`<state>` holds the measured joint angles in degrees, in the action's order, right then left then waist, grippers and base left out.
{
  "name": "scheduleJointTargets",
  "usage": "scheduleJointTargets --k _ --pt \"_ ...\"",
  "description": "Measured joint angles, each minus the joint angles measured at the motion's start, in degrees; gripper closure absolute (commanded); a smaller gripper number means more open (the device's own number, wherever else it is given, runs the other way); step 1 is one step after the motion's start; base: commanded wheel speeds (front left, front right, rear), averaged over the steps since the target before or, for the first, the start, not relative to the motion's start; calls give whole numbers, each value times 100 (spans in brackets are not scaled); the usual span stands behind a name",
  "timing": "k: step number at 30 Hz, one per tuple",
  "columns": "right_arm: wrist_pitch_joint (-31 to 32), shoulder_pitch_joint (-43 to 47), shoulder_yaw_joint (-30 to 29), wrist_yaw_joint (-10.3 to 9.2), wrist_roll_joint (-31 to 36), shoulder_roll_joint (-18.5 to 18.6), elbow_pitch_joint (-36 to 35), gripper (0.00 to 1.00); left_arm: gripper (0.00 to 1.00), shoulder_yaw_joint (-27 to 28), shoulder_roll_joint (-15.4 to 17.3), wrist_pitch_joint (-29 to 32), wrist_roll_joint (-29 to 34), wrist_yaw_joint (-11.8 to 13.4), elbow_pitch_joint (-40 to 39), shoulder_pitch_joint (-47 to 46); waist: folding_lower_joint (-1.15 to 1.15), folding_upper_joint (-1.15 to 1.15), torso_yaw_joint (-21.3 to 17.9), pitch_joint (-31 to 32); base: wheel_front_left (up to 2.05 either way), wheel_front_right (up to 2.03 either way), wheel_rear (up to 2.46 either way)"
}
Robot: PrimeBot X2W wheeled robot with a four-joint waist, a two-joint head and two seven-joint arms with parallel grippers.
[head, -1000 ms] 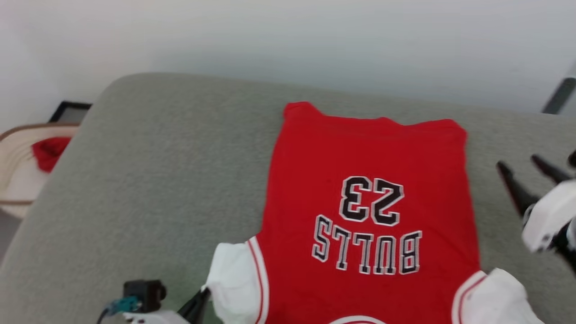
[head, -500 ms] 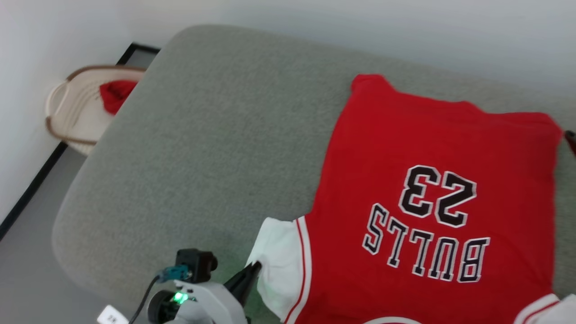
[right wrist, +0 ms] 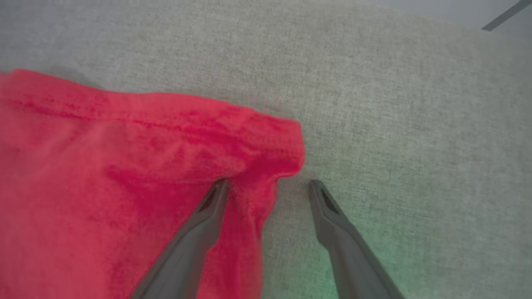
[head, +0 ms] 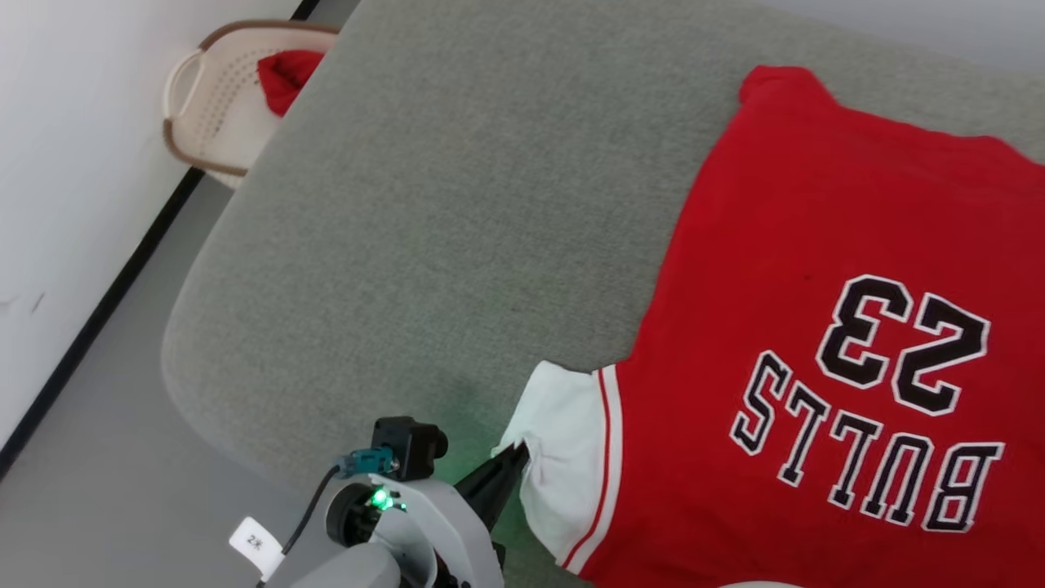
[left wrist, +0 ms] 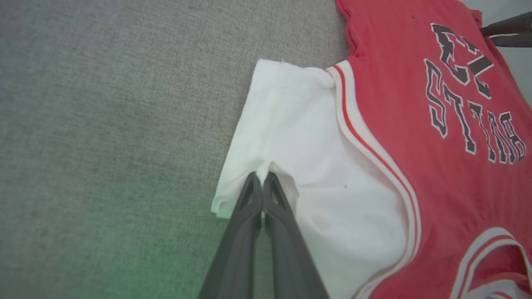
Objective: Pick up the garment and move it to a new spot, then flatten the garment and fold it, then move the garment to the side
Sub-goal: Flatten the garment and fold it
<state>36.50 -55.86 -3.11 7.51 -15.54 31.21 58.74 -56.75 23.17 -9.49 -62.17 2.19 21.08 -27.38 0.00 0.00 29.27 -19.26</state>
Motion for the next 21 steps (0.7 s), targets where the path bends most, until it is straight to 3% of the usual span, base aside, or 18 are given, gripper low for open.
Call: scheduleJointTargets --k 1,2,3,13,21 --pt "56 -87 -59 -1 76 -5 83 0 100 -3 -30 -14 3 -40 45 -21 0 0 45 -42 0 0 0" --pt "112 -153 -104 -4 176 -2 154 64 100 -8 -57 -33 8 -74 94 -44 0 0 90 -79 0 0 0" --pt "170 -212 -137 -9 248 0 209 100 100 -2 -85 -41 7 -93 146 -57 0 0 127 -115 0 0 0" --pt "-30 -466 -308 -5 714 -147 278 100 100 88 -182 -205 -66 -300 557 -137 0 0 186 -238 0 0 0" --pt "-73 -211 398 -4 235 -409 -163 100 100 234 5 -313 -137 -326 766 -71 0 0 -188 -24 0 0 0"
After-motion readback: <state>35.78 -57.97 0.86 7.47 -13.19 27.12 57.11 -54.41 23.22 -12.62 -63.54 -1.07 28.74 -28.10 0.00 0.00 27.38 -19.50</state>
